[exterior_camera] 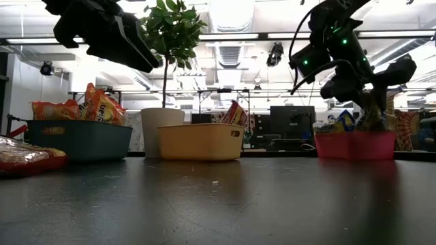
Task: Sort Maruchan noodles
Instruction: Put the blue noodle pack into the red bin
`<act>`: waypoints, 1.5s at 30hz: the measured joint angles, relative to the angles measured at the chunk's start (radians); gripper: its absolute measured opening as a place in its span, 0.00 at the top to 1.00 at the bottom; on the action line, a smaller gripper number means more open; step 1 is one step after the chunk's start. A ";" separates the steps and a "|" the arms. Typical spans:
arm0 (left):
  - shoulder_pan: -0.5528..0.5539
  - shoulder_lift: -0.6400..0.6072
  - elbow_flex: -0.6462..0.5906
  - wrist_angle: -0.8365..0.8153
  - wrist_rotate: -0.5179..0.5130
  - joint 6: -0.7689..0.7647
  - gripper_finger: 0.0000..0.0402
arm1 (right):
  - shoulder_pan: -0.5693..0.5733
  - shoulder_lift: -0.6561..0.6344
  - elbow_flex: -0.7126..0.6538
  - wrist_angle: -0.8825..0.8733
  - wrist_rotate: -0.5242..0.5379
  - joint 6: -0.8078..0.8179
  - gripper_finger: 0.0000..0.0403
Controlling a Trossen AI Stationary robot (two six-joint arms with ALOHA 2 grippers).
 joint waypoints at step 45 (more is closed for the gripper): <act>0.004 0.000 0.000 0.000 0.001 0.000 0.42 | 0.000 -0.002 0.152 0.073 0.000 0.159 0.50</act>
